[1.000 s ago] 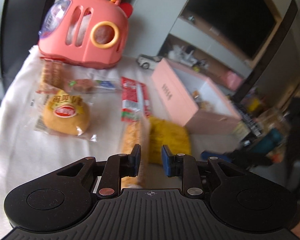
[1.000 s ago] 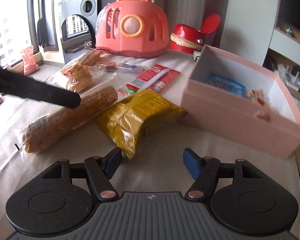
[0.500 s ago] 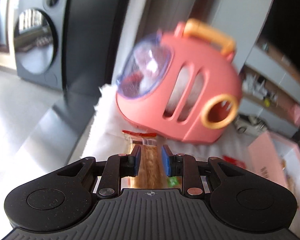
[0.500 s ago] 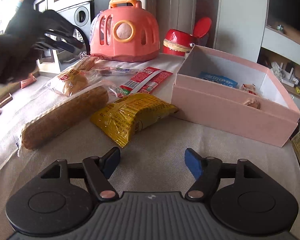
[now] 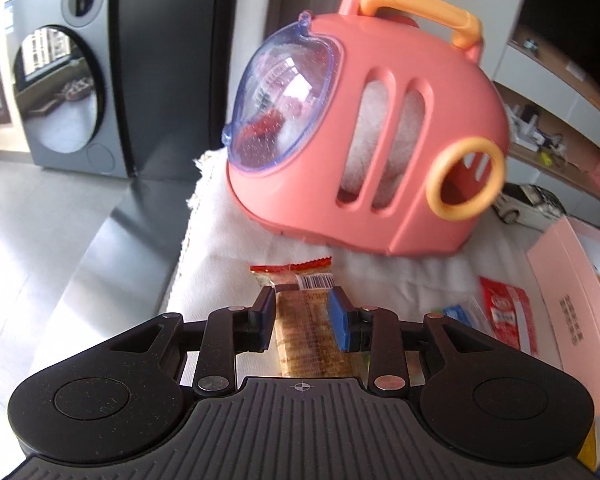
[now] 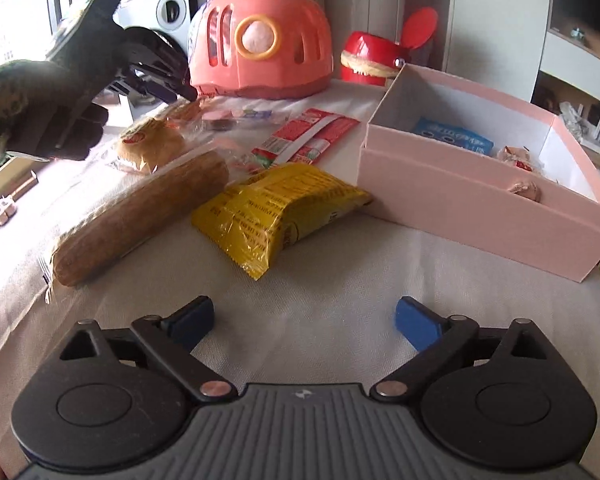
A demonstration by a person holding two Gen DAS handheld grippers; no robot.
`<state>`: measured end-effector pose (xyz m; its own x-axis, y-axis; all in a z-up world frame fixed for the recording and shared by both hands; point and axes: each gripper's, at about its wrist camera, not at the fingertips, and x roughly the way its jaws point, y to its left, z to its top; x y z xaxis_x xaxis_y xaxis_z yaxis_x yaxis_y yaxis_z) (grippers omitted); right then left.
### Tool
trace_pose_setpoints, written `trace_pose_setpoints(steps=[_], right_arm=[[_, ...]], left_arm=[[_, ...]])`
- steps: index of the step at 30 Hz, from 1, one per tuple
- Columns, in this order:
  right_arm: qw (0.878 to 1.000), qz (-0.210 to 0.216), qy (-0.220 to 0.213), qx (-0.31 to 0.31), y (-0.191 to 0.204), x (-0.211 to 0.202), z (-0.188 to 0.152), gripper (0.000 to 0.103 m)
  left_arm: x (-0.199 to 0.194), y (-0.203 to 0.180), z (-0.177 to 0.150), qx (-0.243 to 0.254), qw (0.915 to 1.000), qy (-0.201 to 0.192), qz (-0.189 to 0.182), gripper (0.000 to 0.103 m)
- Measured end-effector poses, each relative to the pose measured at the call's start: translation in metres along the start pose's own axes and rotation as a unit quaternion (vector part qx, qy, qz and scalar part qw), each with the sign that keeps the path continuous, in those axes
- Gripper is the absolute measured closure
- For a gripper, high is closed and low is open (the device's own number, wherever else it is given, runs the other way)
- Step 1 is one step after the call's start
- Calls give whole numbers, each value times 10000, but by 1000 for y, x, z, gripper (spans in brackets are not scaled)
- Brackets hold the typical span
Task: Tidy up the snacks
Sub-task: 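Grasp the wafer stick packet with the left tool while the right tool grasps the clear candy packet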
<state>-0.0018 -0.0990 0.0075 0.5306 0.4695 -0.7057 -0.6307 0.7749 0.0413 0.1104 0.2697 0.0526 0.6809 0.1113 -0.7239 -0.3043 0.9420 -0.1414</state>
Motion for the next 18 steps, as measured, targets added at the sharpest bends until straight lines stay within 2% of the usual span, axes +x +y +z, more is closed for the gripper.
trace_pose_setpoints(steps=[2, 4, 5, 7, 9, 12, 15, 18], right_arm=[[9994, 38, 304, -138, 3, 2, 10, 8], [9966, 219, 559, -559, 9, -2, 28, 25], [9965, 192, 476, -666, 13, -7, 38, 25], [9968, 62, 114, -791, 24, -18, 65, 25], [9969, 111, 34, -773, 37, -18, 101, 25], [9977, 526, 410, -141, 46, 9, 156, 25], [9902, 700, 899, 804, 41, 55, 196, 26], [9769, 613, 1389, 1506, 34, 102, 216, 42]], left_arm=[[-4, 1, -6, 174, 9998, 37, -42, 61], [-4, 8, -10, 98, 9999, 42, -126, 52], [-3, 15, -11, -67, 9997, 57, -214, 48], [4, 26, -14, -529, 9965, 189, -619, 48], [5, 29, -16, -671, 9948, 36, -767, 49], [2, 32, -22, -627, 9945, -146, -824, 53], [-5, 34, -30, -304, 9959, -280, -804, 55], [-12, 42, -38, -292, 9952, -391, -850, 58]])
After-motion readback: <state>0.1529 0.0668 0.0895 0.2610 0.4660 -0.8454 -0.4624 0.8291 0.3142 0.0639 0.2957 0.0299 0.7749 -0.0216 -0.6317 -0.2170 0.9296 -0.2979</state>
